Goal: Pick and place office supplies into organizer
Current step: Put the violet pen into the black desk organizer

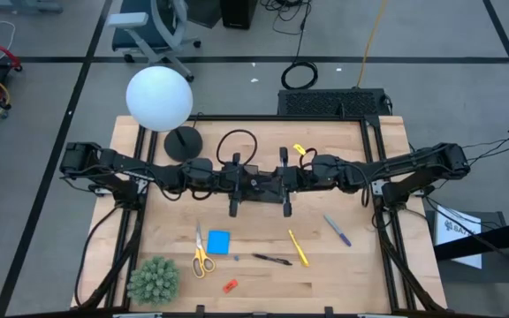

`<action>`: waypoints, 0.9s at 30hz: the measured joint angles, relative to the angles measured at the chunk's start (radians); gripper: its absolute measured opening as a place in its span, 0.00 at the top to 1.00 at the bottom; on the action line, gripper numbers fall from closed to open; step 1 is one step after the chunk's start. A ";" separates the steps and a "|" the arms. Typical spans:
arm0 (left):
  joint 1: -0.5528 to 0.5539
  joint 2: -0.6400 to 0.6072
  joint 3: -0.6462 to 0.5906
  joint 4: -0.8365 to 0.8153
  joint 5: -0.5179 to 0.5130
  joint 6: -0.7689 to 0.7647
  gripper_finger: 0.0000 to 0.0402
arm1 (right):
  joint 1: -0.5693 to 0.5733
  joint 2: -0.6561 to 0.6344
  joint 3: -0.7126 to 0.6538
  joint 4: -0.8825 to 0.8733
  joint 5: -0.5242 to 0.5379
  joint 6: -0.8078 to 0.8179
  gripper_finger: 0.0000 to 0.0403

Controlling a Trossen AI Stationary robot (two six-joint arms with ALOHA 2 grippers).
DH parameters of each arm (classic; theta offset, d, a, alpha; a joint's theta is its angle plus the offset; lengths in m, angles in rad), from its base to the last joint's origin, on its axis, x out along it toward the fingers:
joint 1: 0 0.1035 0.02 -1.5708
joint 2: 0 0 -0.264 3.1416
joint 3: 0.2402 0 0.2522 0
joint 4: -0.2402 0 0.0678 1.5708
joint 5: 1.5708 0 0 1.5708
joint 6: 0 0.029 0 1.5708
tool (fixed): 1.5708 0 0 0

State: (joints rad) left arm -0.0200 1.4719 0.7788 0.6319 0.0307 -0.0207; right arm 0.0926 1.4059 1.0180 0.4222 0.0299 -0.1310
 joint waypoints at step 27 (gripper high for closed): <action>-0.004 0.000 0.000 -0.009 -0.006 0.022 0.90 | 0.000 -0.001 0.000 -0.018 0.046 0.033 0.79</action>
State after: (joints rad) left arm -0.0238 1.4719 0.7788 0.6228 0.0246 0.0017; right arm 0.0929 1.4052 1.0180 0.4043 0.0760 -0.0982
